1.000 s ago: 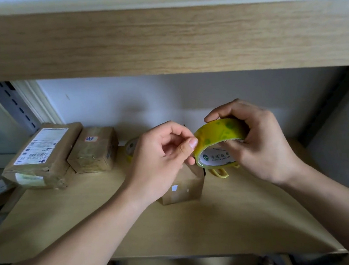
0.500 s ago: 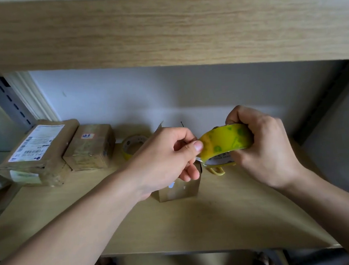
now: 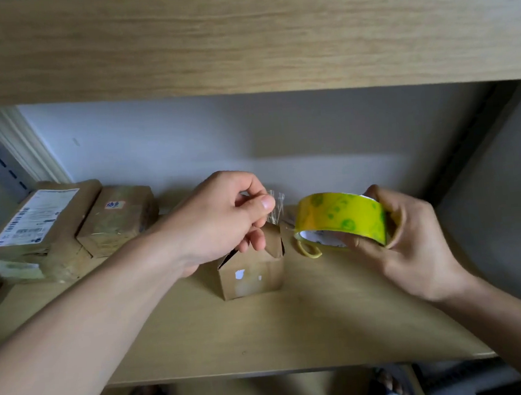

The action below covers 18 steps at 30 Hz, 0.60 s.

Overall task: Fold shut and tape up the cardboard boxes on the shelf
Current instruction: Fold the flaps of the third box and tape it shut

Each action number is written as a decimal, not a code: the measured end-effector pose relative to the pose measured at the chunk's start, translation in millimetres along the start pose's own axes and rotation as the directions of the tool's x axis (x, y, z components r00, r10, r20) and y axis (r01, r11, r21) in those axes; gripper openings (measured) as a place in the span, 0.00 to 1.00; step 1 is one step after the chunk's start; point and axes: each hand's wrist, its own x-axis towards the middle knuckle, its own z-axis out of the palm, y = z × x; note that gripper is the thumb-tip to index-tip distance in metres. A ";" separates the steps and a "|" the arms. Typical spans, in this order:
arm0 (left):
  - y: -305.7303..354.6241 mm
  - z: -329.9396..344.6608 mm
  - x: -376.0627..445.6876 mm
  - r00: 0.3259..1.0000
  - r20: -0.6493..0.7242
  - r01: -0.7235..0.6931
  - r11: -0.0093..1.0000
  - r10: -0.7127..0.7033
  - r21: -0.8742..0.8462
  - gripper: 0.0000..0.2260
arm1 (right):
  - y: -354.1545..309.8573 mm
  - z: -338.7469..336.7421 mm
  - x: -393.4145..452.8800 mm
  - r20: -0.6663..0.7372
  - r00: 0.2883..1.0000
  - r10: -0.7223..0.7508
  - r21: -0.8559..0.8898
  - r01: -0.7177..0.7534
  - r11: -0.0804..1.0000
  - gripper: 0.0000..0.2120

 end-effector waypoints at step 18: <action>24.6 -7.4 26.9 0.987 0.081 -0.156 0.929 0.137 0.336 0.08 | 25.8 -3.5 -45.1 -0.014 0.988 0.151 0.136 -0.148 0.980 0.17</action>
